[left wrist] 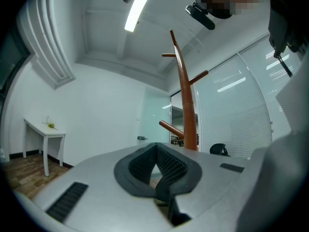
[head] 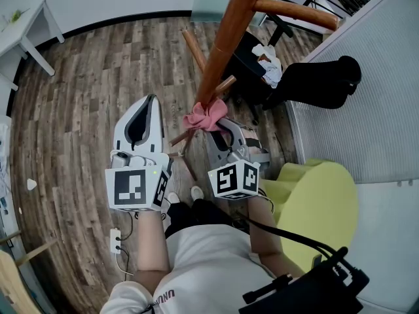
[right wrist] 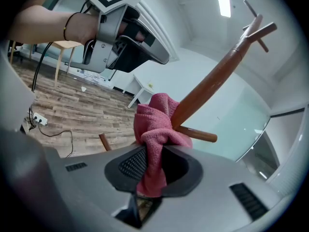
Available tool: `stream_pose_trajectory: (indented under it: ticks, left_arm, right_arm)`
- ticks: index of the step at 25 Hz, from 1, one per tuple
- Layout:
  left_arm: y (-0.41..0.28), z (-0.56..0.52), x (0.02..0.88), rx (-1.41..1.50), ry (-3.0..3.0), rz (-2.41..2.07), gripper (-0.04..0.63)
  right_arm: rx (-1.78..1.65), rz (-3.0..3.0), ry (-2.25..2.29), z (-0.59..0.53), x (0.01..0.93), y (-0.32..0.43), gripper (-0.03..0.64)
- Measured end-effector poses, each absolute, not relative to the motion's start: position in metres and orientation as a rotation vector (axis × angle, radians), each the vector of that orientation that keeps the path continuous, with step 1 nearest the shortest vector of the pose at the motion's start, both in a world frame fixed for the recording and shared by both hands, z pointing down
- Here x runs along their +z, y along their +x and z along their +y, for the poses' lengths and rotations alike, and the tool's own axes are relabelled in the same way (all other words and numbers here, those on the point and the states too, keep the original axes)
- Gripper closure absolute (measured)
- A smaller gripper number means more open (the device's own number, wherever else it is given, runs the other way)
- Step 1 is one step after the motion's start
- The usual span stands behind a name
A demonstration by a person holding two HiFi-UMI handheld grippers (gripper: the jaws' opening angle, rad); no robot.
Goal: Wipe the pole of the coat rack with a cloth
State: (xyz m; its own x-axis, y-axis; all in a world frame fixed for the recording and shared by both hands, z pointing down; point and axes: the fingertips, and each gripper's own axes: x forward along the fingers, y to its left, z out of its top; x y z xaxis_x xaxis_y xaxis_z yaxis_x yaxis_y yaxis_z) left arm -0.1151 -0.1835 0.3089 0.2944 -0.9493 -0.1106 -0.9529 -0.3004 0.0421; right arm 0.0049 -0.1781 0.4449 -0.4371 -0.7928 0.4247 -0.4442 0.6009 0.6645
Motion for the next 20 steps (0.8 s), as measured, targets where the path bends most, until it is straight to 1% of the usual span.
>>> stream_pose_trajectory:
  ticks: [20]
  left_arm:
    - [-0.107,-0.183,0.315,0.173,-2.518,1.831,0.585]
  right_arm:
    - [-0.503,-2.151,0.949,-0.17,0.443,0.019,0.538]
